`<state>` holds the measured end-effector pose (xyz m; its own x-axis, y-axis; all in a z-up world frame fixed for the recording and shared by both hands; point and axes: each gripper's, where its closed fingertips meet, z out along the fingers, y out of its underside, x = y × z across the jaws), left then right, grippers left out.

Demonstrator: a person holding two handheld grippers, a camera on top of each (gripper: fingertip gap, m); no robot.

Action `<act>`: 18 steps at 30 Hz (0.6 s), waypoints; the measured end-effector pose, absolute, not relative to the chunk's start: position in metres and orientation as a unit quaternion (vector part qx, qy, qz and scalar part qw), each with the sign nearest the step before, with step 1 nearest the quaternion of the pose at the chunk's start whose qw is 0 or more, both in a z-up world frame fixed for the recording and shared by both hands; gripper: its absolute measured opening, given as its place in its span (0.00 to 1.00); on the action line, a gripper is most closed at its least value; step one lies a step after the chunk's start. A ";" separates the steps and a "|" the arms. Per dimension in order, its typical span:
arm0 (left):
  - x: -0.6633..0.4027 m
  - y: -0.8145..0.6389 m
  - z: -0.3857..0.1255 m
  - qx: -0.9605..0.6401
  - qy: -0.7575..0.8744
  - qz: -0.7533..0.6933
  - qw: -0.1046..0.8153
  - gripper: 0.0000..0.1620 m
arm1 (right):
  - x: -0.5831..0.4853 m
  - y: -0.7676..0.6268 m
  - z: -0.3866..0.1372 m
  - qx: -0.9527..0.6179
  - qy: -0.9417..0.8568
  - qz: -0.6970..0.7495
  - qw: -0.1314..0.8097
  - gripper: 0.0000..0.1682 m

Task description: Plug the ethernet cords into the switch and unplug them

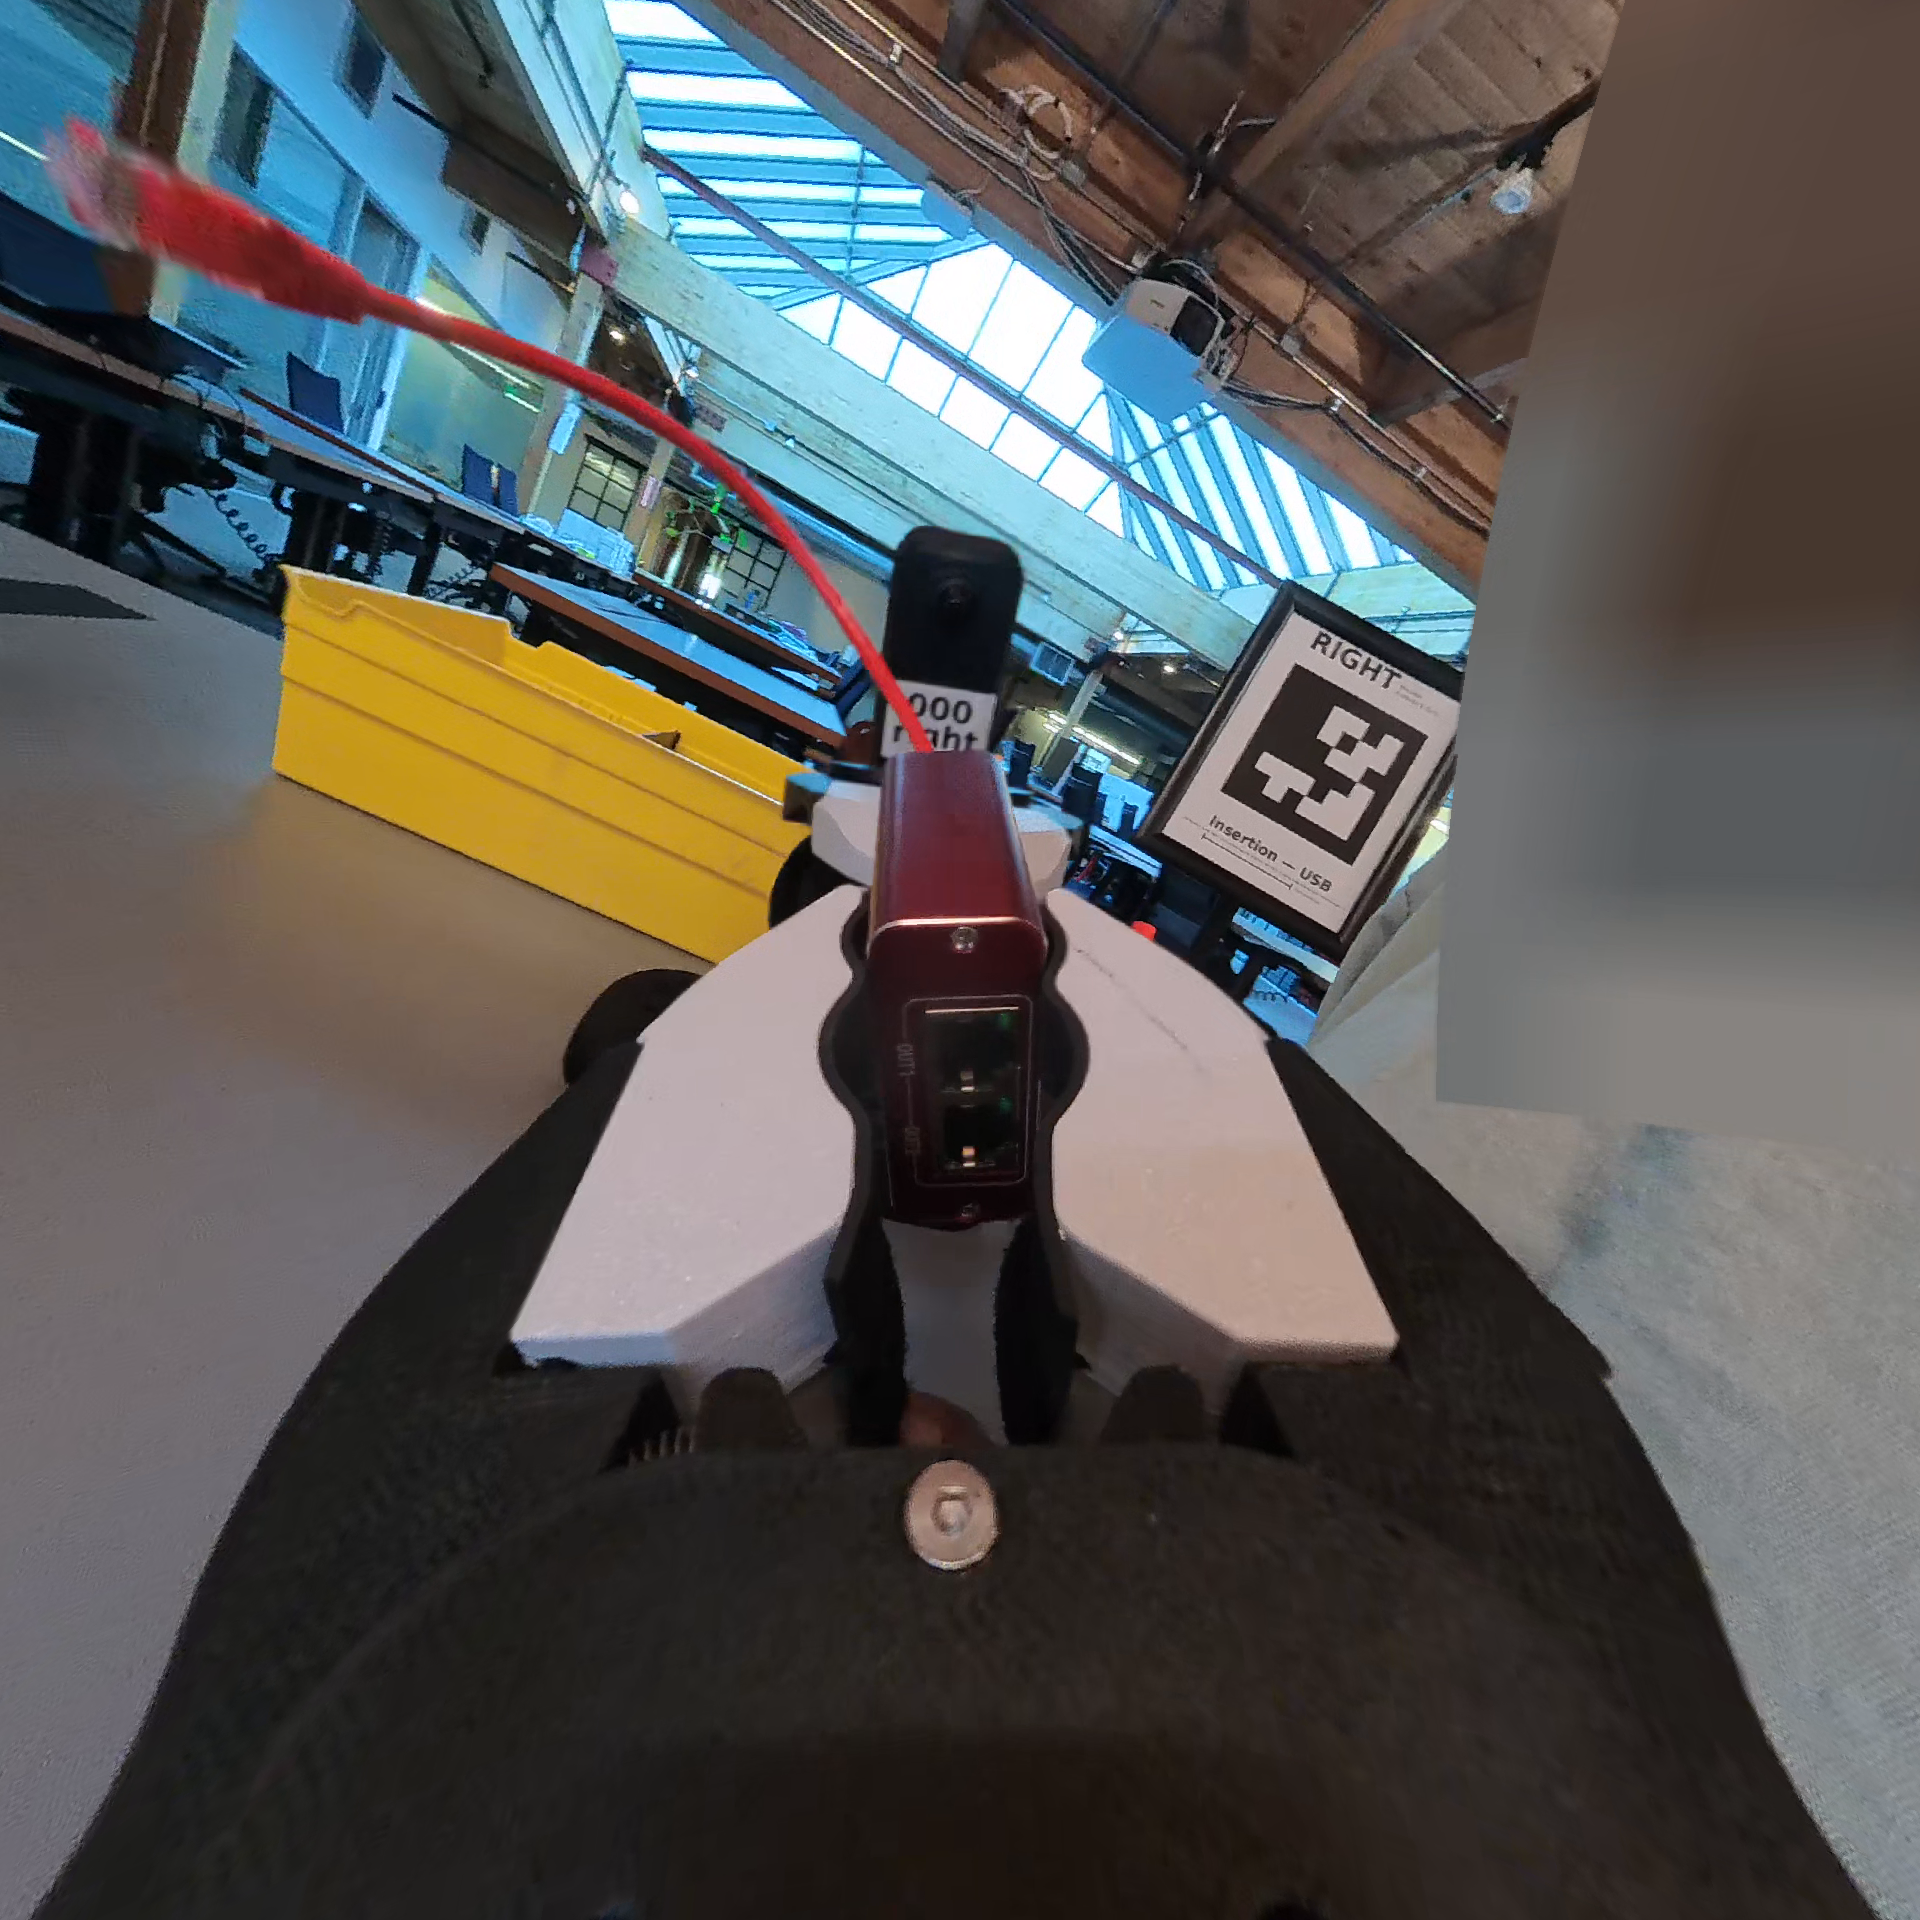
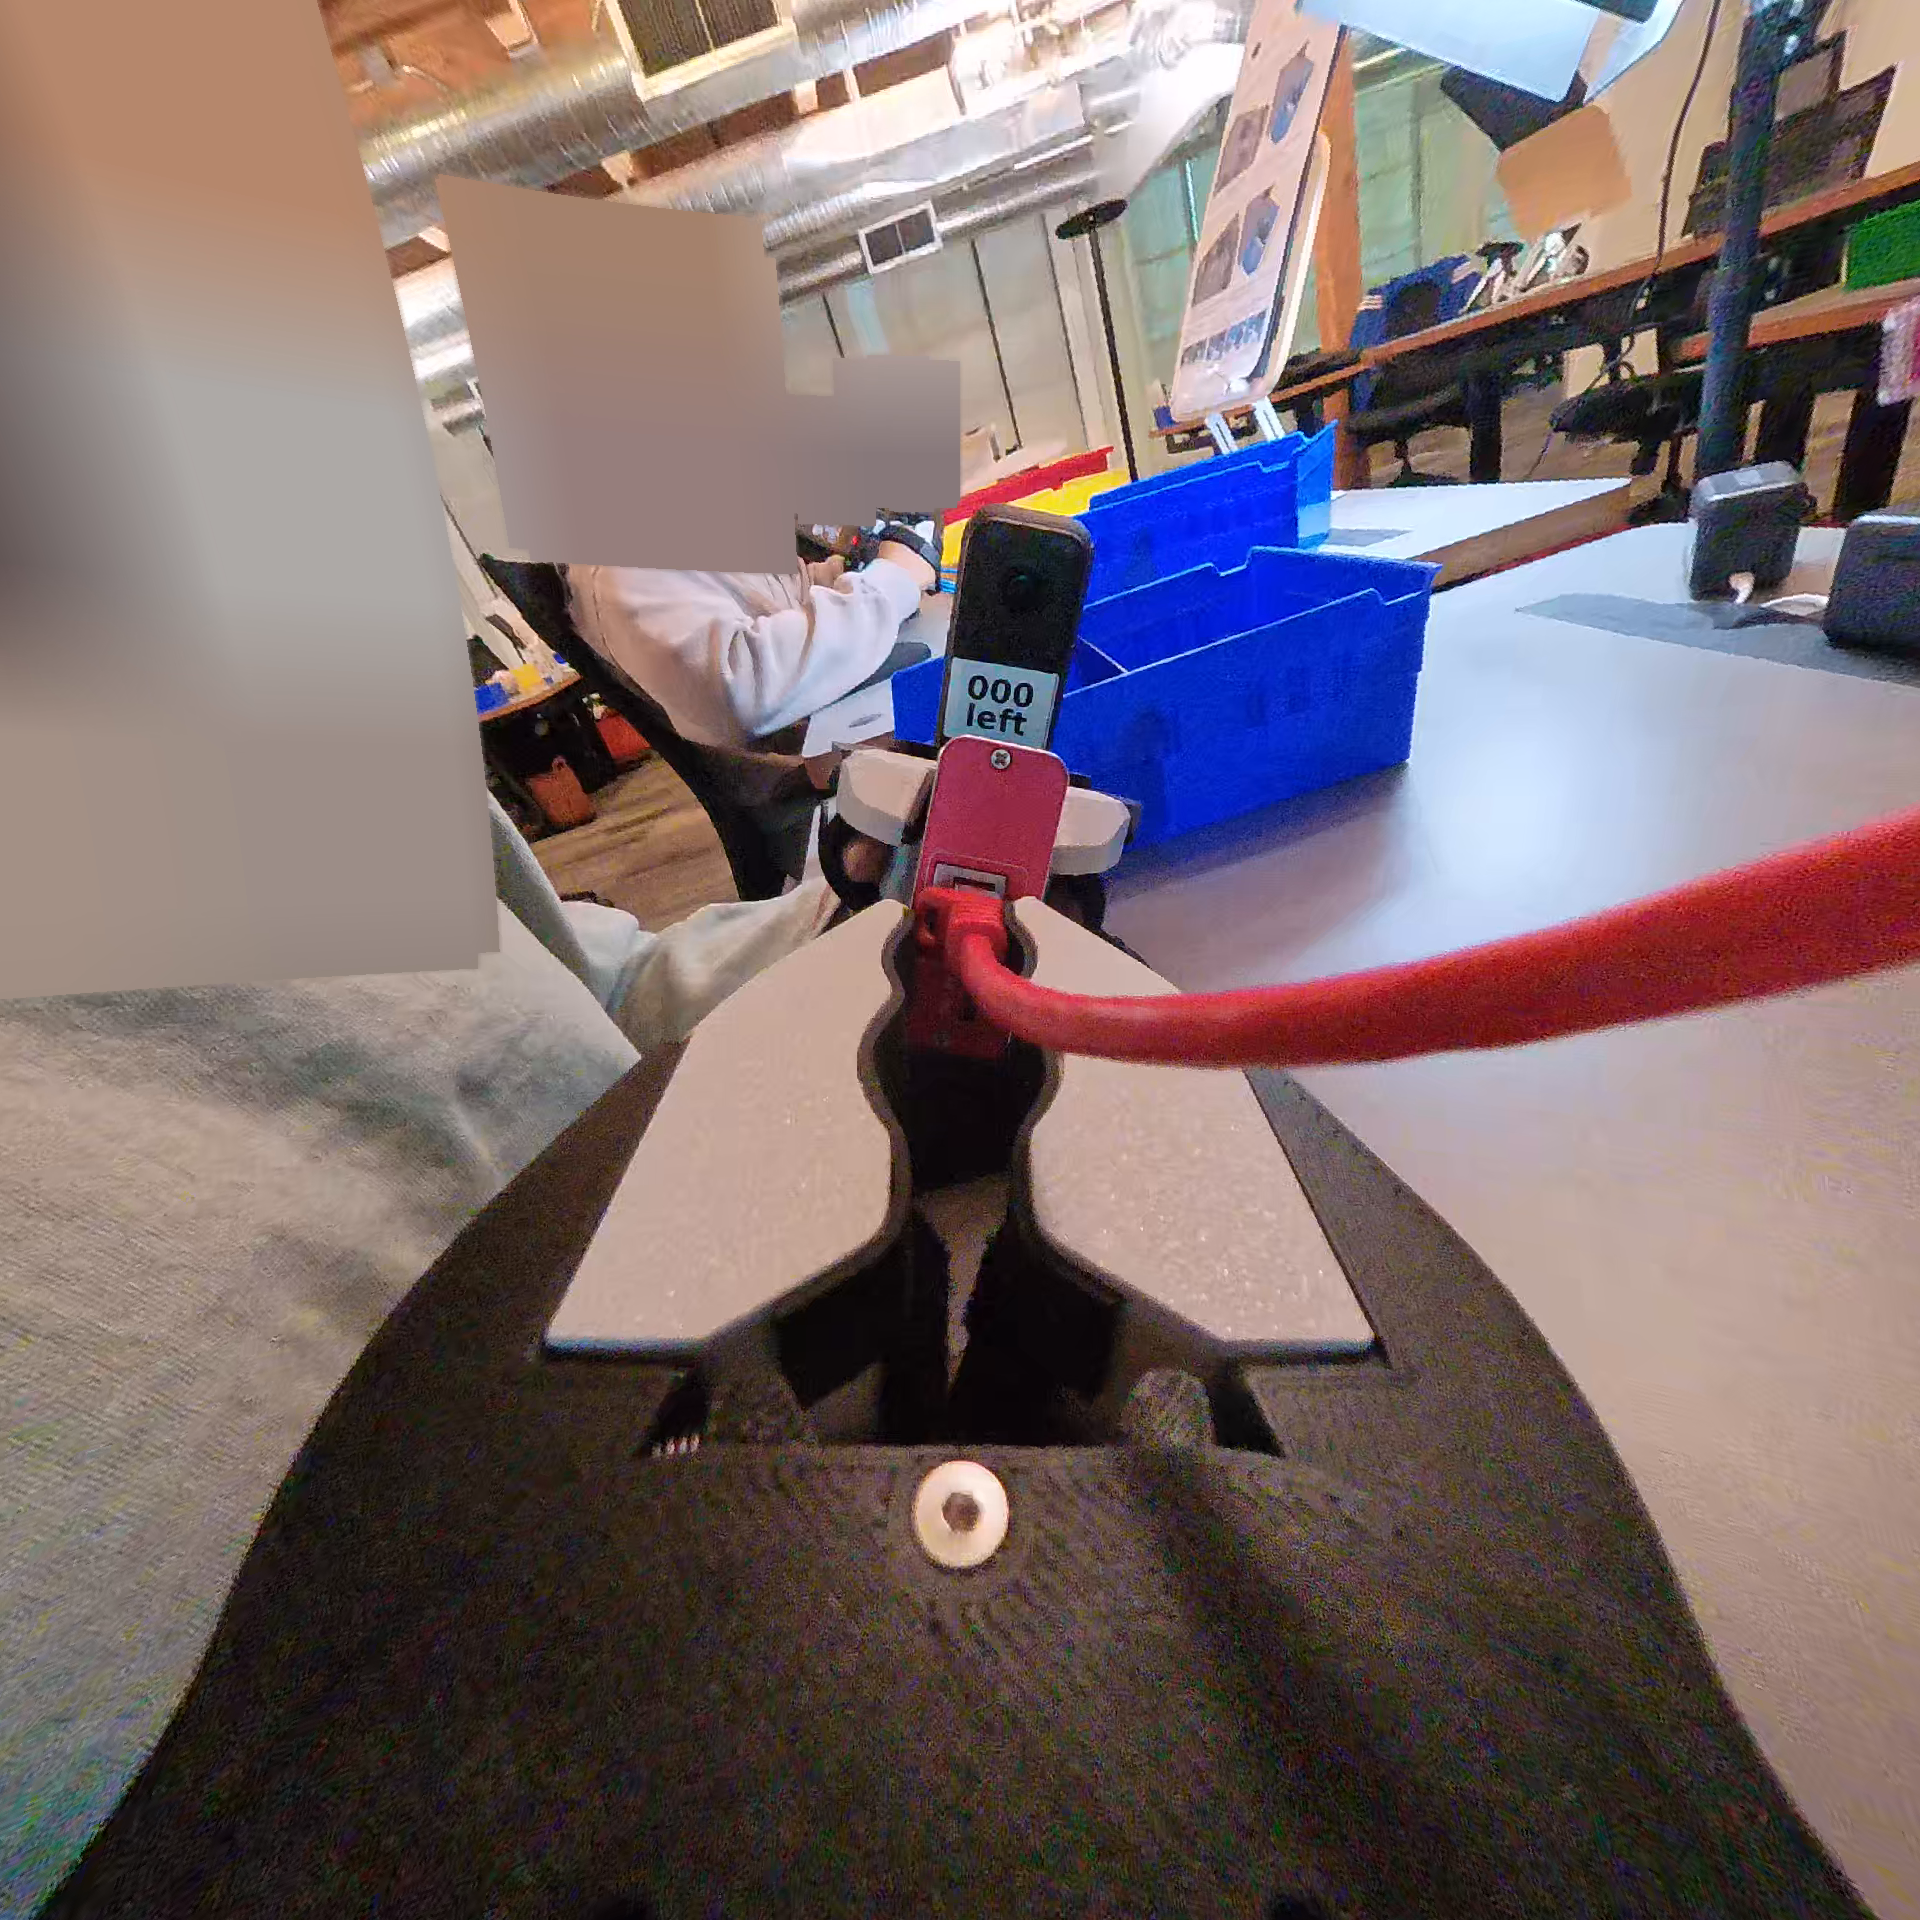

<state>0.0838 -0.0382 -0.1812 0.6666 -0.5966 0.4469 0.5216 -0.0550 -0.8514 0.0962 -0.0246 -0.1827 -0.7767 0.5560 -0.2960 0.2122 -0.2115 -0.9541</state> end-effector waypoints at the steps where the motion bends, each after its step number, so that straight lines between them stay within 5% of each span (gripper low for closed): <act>1: 0.087 -0.039 -0.182 -0.604 0.038 -0.414 0.680 0.18 | 0.097 -0.026 -0.183 -0.310 -0.611 0.719 0.116 0.09; 3: 0.099 -0.035 -0.192 -0.633 0.060 -0.409 0.655 0.27 | 0.097 -0.032 -0.185 -0.307 -0.607 0.726 0.107 0.09; 6: 0.100 -0.033 -0.194 -0.646 0.076 -0.366 0.666 0.18 | 0.095 -0.036 -0.186 -0.303 -0.605 0.728 0.107 0.08; 18: 0.105 -0.036 -0.197 -0.655 0.095 -0.361 0.657 0.17 | 0.103 -0.037 -0.184 -0.305 -0.619 0.720 0.073 0.08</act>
